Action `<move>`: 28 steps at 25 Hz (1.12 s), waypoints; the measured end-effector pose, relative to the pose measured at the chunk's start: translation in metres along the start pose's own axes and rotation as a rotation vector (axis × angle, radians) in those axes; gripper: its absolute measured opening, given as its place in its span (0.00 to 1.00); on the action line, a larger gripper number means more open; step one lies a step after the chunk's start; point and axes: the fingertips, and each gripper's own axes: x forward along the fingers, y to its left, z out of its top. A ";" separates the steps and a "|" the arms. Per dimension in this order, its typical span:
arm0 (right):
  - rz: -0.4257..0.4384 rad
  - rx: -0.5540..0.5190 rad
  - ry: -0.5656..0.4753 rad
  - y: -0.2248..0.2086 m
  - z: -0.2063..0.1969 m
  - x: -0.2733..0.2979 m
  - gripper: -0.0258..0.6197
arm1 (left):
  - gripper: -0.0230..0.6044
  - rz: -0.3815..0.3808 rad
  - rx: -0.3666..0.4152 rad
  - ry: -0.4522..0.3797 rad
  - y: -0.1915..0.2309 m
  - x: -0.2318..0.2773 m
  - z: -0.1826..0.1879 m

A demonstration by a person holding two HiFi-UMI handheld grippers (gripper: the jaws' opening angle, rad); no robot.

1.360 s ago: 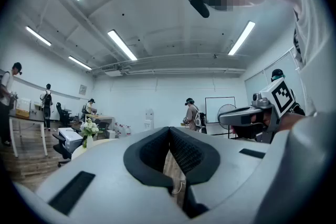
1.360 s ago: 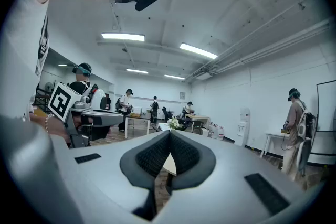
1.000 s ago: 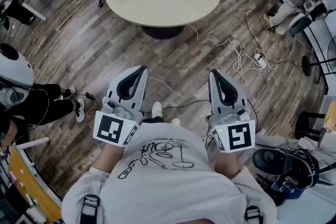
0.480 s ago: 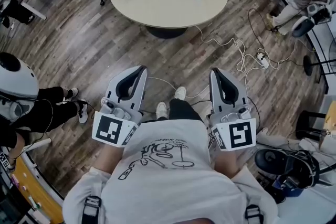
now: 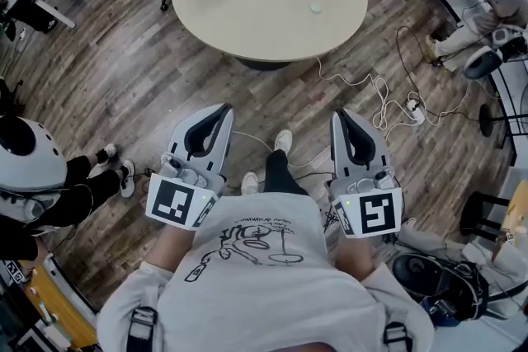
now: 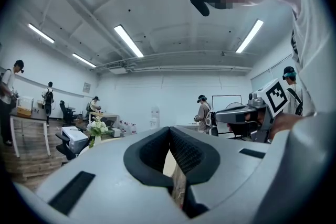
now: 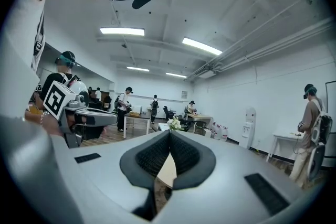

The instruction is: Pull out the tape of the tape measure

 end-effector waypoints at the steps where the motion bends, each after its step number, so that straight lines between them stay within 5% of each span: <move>1: 0.002 0.002 -0.003 -0.010 -0.001 0.007 0.05 | 0.07 0.001 0.003 0.000 0.002 0.012 0.000; 17: -0.012 0.002 -0.043 -0.214 -0.007 0.106 0.05 | 0.07 0.035 0.036 0.003 0.011 0.230 0.004; 28: 0.030 0.020 -0.028 -0.276 -0.020 0.162 0.05 | 0.07 0.070 0.019 0.034 0.030 0.307 -0.007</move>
